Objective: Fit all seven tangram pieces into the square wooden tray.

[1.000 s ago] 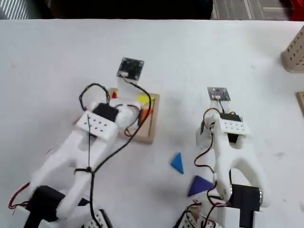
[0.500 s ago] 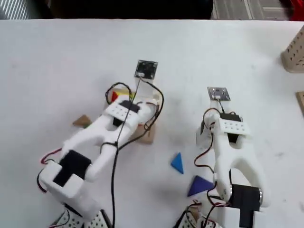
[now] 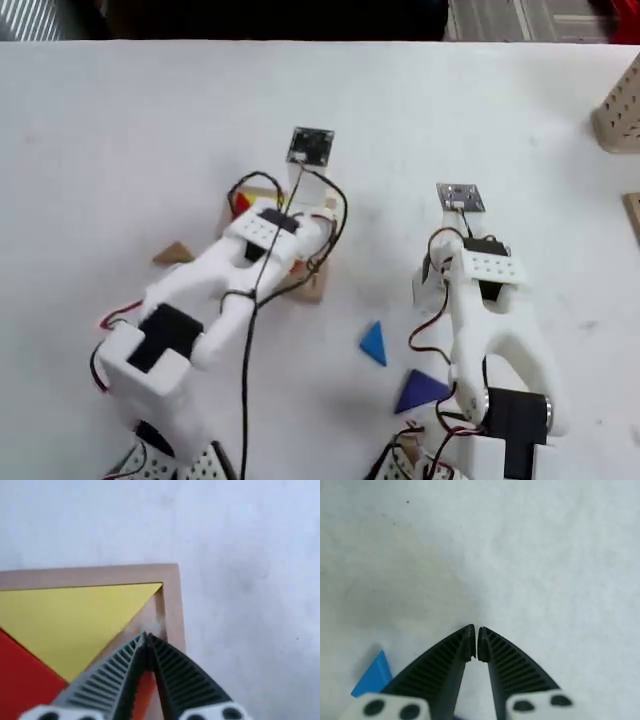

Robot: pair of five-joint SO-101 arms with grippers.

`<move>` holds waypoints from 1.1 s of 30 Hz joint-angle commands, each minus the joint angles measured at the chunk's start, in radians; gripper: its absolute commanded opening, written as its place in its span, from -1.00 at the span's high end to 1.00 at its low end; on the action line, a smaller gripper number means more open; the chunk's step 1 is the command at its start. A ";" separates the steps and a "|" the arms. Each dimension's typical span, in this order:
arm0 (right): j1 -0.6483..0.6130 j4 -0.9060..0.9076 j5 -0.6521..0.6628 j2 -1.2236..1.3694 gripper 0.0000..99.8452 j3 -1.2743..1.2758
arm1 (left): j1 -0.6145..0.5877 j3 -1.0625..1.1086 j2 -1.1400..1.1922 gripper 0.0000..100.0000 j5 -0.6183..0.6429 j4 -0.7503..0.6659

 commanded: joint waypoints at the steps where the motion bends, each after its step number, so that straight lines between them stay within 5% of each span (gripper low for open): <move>1: -0.013 -0.012 0.015 -0.036 0.95 -0.005 | 0.016 0.009 -0.008 0.96 0.008 0.048; 16: -0.013 -0.012 0.015 -0.036 0.95 -0.006 | 0.050 0.390 -0.484 0.96 -0.127 0.161; 26: -0.027 -0.012 0.015 -0.036 0.95 -0.005 | -0.030 0.393 -0.573 0.96 -0.120 0.157; 33: -0.028 -0.038 0.014 -0.036 0.95 0.014 | -0.028 0.364 -0.461 0.96 -0.118 -0.018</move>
